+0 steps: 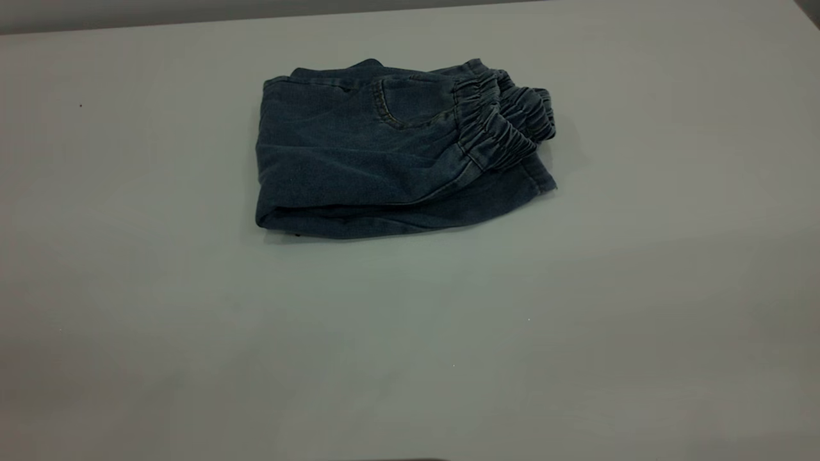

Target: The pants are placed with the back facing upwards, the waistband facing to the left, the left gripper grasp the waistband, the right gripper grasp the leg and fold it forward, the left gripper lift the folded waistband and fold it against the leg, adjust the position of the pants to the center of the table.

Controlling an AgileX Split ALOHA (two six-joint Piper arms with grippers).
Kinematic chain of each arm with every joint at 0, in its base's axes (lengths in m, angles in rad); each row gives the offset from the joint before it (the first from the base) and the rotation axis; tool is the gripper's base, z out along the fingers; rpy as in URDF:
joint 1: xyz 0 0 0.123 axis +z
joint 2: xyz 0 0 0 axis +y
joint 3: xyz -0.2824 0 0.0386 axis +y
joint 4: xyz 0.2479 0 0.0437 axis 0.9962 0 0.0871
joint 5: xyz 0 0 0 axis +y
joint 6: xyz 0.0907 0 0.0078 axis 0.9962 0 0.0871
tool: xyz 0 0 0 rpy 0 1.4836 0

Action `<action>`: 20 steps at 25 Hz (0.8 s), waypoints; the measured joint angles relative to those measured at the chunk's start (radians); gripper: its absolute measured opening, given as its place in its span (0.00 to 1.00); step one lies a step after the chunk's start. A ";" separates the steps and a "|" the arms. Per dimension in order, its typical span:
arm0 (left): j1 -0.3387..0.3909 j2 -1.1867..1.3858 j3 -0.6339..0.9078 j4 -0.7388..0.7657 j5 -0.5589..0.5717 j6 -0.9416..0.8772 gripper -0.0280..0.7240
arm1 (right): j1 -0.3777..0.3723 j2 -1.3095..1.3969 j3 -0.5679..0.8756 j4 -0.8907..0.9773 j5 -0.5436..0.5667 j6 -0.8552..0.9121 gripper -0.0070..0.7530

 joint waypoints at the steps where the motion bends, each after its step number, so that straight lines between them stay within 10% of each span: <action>1: 0.000 0.000 0.000 0.001 0.000 -0.002 0.72 | 0.000 0.000 0.000 0.000 0.000 0.000 0.56; 20: 0.000 0.000 0.033 -0.004 -0.037 -0.002 0.72 | 0.000 0.000 0.000 -0.002 0.000 0.000 0.56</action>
